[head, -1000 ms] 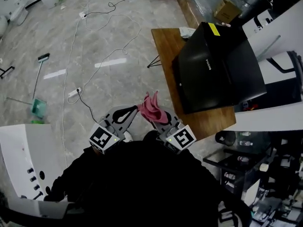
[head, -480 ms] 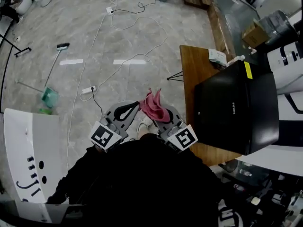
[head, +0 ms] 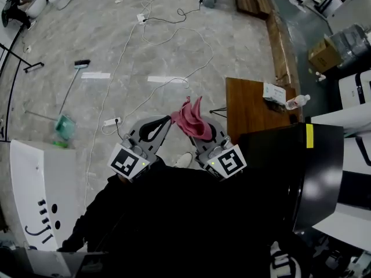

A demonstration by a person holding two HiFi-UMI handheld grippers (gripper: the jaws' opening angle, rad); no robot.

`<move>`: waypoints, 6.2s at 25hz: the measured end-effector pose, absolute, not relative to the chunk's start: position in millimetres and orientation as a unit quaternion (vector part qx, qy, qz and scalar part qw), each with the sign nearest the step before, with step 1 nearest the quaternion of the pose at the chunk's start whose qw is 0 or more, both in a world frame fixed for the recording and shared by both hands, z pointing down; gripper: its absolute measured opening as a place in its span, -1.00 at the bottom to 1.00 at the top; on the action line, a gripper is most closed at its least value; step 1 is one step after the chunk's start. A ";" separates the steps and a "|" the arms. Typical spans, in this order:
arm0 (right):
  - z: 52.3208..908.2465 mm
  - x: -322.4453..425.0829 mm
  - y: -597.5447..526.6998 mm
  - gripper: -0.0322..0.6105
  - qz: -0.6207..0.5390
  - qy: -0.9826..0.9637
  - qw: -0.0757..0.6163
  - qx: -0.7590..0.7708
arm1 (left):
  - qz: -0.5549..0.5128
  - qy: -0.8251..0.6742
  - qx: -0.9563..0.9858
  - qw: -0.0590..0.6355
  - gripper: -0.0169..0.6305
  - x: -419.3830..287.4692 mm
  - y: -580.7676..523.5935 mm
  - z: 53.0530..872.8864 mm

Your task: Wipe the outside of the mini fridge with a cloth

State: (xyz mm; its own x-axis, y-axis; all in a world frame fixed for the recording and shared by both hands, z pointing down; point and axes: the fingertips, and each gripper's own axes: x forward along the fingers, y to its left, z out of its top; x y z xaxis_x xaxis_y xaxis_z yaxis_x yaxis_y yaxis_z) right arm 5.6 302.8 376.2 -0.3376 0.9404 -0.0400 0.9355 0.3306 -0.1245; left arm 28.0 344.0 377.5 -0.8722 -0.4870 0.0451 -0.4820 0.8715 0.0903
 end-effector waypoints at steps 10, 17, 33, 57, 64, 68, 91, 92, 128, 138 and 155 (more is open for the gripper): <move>374.7 -139.2 330.1 -0.79 0.079 -0.853 0.020 -0.516 | -0.055 -0.949 0.311 0.015 -0.93 -131.7 371.3 372.6; 363.3 -262.7 363.8 -0.79 0.078 -0.905 0.009 -0.418 | -0.051 -0.911 0.408 0.013 -0.93 -258.9 410.5 366.3; 369.2 -380.3 245.3 -0.79 0.116 -0.989 -0.025 -0.093 | -0.046 -0.742 0.668 0.045 -0.93 -407.8 295.3 375.1; 378.6 -318.1 -122.1 -0.79 0.297 -0.865 -0.191 0.356 | -0.012 -0.403 0.915 0.035 -0.93 -383.0 -74.3 369.5; 370.1 -281.4 -158.0 -0.79 0.305 -0.776 -0.278 0.477 | -0.020 -0.263 0.964 0.018 -0.93 -379.6 -110.3 360.8; 386.2 -256.9 -177.8 -0.79 0.338 -0.712 -0.339 0.514 | -0.029 -0.196 0.980 0.017 -0.93 -378.6 -131.1 359.6; 529.6 -204.2 -190.1 -0.79 0.511 -0.453 -0.512 0.521 | 0.053 -0.096 0.992 0.061 -0.93 -288.8 -186.7 447.4; 541.8 -203.9 -189.7 -0.79 0.518 -0.446 -0.512 0.521 | 0.062 -0.095 0.992 0.062 -0.93 -285.4 -187.8 458.5; 693.8 -239.4 -180.2 -0.79 0.572 -0.458 -0.377 0.566 | 0.150 -0.139 0.971 0.124 -0.93 -308.8 -199.7 612.3; 480.0 -309.3 -284.6 -0.79 0.463 -0.626 -0.397 0.486 | 0.039 -0.227 0.972 0.046 -0.93 -371.5 -278.5 439.1; 450.5 -273.4 -372.3 -0.79 0.457 -0.543 -0.535 0.458 | 0.019 -0.239 0.971 0.005 -0.93 -354.6 -355.1 402.6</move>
State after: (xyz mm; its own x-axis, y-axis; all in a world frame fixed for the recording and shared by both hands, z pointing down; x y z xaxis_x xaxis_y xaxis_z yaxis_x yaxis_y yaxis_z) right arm -273.4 -372.3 450.5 -0.0078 -0.9865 -0.1634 -0.0078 0.1634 -0.9865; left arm -354.6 -355.1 402.6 0.8846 -0.4647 0.0389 -0.4650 -0.8853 0.0001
